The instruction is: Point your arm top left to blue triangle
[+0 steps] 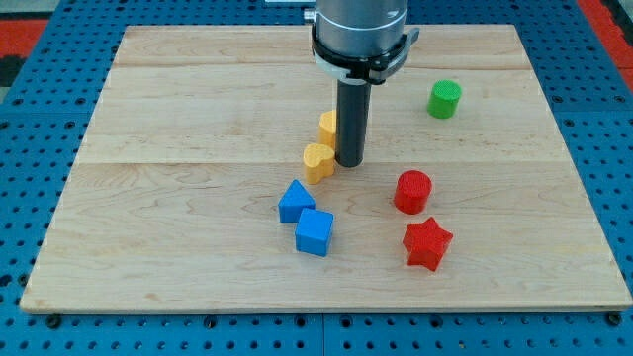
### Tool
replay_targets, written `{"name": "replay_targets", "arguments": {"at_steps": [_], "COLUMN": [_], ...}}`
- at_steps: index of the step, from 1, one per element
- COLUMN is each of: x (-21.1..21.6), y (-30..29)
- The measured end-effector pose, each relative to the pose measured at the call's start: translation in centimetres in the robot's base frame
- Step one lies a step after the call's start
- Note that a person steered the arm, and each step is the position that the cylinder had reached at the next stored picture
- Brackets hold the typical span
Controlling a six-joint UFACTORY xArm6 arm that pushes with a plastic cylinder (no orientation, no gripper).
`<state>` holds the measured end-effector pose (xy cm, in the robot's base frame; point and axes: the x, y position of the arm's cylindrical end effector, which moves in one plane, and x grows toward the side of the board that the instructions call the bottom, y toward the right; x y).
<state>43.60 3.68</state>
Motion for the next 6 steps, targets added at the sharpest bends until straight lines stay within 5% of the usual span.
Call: {"name": "replay_targets", "arguments": {"at_steps": [4, 5, 6], "x": [-10.0, -7.8, -1.2], "y": [-4.4, -14.0, -16.0]}}
